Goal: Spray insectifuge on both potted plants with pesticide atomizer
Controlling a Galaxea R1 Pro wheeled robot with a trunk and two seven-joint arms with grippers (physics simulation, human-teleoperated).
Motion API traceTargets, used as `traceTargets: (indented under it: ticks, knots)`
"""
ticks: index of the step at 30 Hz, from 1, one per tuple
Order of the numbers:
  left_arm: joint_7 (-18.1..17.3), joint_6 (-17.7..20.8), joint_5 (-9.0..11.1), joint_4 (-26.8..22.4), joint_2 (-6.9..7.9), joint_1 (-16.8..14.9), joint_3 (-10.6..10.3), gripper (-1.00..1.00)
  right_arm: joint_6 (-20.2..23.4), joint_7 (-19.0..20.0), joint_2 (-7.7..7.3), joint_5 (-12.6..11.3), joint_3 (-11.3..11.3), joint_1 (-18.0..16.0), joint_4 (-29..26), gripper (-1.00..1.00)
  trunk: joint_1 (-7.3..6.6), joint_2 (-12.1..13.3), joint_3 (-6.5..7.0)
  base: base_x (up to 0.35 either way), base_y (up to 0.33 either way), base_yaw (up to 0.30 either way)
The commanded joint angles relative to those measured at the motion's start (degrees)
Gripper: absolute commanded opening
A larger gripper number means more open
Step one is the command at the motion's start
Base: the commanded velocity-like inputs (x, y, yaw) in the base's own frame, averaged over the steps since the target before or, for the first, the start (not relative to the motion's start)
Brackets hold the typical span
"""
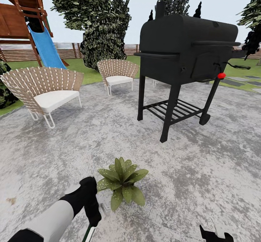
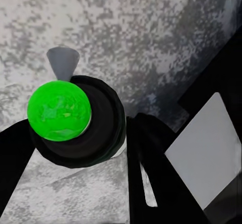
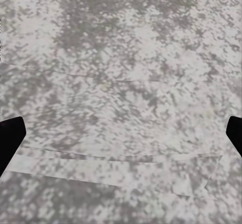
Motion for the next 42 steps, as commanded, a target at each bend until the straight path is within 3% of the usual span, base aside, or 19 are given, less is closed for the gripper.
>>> traceTargets:
  ticks: [1,7,13,19,21,25,28,29,31,32,35,42]
  knots:
    - [-0.4,0.4,-0.3,0.4,-0.02,0.2,0.0,-1.00,-0.2,0.4,0.02,0.3,-0.5,0.0,0.1,1.00,-0.01,0.0,-0.05,0.000,0.000,0.000]
    - [2.1,0.2,0.2,1.6,-0.36,2.3,0.1,-1.00,-0.1,0.4,0.04,0.3,-0.5,0.0,0.1,1.00,-0.01,0.0,-0.05,0.000,0.000,0.000]
    - [9.5,0.4,0.7,0.7,-1.07,4.9,1.0,-1.00,-0.1,0.4,0.04,0.3,-0.5,0.0,0.1,1.00,-0.01,0.0,-0.05,0.000,0.000,0.000]
    - [10.5,0.2,0.8,-0.5,-4.63,5.0,2.6,-1.00,-0.1,0.4,0.04,0.3,-0.5,0.0,0.1,1.00,-0.01,0.0,-0.05,0.000,0.000,0.000]
    - [10.5,0.3,1.4,-0.8,-4.98,5.0,3.9,-1.00,-0.1,0.4,0.04,0.2,-0.5,0.0,0.0,1.00,-0.01,0.0,-0.05,0.000,0.000,0.000]
    - [10.6,0.2,5.3,-4.1,-4.87,5.1,9.9,-1.00,-0.2,0.4,-0.04,0.2,-0.6,0.0,0.0,1.00,-0.01,0.0,-0.05,0.000,0.000,0.000]
    - [8.4,0.5,5.5,-4.0,-4.93,4.9,10.0,-1.00,-0.2,0.4,-0.05,0.2,-0.6,0.0,0.0,1.00,-0.01,0.0,-0.05,0.000,0.000,0.000]
    - [7.0,0.0,3.8,-3.7,-4.83,5.0,7.3,-1.00,-0.2,0.4,-0.05,0.2,-0.5,0.0,0.0,1.00,-0.01,0.0,-0.05,0.000,0.000,0.000]
    - [6.8,-0.2,2.9,-4.1,-4.28,4.9,5.8,-1.00,-0.2,0.4,-0.05,0.2,-0.5,0.0,0.0,1.00,-0.01,0.0,-0.05,0.000,0.000,0.000]
    - [7.0,-0.1,2.5,-4.3,-3.06,4.9,5.4,-1.00,-0.2,0.4,-0.05,0.2,-0.6,0.0,0.0,1.00,-0.01,0.0,-0.05,0.000,0.000,0.000]
    - [7.0,0.4,2.4,-4.3,-0.39,4.9,5.7,-1.00,-0.2,0.4,-0.05,0.2,-0.5,0.0,0.0,1.00,-0.01,0.0,-0.05,0.000,0.000,0.000]
    - [6.7,0.7,2.4,-4.2,2.62,4.6,6.0,-1.00,-0.2,0.3,0.12,0.2,-0.5,0.0,0.0,1.00,-0.01,0.0,-0.16,0.000,0.000,0.094]
